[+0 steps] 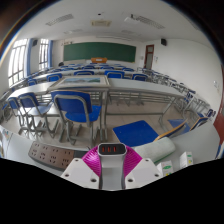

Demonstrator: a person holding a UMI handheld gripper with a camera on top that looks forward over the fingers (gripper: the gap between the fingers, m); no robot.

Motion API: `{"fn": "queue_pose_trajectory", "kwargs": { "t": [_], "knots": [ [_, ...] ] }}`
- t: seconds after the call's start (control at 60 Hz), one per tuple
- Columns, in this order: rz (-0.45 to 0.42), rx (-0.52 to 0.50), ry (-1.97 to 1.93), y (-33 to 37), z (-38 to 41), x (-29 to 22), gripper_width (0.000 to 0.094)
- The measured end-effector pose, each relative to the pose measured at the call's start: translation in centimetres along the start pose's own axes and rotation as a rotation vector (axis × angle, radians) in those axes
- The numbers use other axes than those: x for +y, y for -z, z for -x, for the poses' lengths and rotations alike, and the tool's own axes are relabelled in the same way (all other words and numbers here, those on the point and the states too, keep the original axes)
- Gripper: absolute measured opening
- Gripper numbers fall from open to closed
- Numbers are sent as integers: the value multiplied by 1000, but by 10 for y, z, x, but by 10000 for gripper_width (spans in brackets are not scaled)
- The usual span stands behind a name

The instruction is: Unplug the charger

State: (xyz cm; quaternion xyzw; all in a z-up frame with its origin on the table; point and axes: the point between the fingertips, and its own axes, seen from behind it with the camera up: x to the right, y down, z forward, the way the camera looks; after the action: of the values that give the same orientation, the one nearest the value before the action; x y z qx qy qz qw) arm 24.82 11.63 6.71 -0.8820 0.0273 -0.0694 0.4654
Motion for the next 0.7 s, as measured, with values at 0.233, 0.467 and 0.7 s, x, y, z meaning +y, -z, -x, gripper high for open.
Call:
{"fn": "queue_pose_trajectory", "kwargs": {
  "t": [0.233,0.467,0.7],
  "knots": [
    [117,-68,15,-21,3,57,403],
    [84,-41,40,-6,-8,52,855],
    [-22,-13,47,81,-4,16,852]
  ]
}}
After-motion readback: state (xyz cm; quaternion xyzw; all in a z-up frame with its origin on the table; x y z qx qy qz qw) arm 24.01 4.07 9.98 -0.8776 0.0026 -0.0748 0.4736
